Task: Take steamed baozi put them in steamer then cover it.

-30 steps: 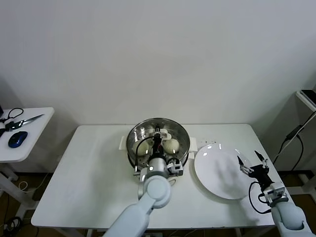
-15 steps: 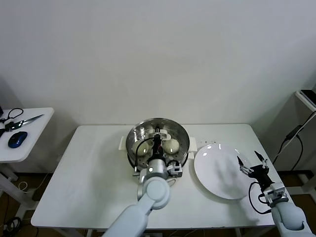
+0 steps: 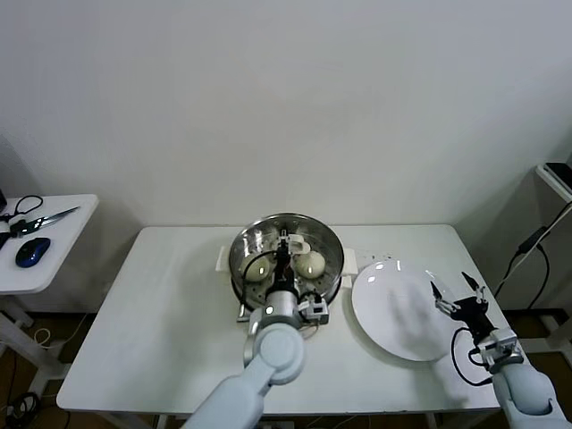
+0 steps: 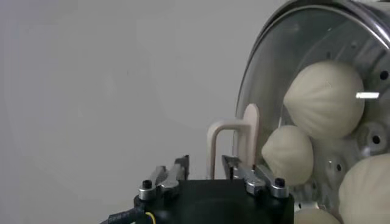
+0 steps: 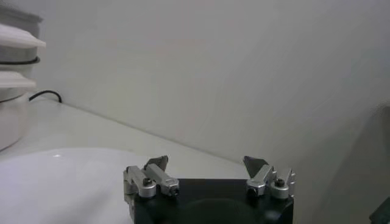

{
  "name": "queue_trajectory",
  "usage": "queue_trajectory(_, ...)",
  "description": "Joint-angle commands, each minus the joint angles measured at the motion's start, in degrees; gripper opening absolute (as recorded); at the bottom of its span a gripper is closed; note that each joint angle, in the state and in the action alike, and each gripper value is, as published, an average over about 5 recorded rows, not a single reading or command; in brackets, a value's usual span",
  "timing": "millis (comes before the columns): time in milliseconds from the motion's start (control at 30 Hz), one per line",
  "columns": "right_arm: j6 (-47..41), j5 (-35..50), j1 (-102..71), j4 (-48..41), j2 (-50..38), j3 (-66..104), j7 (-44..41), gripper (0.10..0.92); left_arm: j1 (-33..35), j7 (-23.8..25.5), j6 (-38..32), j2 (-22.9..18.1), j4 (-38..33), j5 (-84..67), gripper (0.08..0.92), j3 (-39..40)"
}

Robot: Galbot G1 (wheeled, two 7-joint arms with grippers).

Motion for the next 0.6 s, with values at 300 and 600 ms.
queue_trajectory(300, -6.2, 0.4, 0.9, 2.2, 0.2, -0.5, 0.8, 0.823, 7.1, 3.1, 2.7, 7.6, -19.5, -4.6, 0.707, -1.4)
queue_trajectory(600, -7.3, 0.2, 1.3, 2.9, 0.6, -0.9, 1.0, 0.823, 15.8, -2.2, 0.0, 13.8, -27.2, -13.0, 0.822, -7.9)
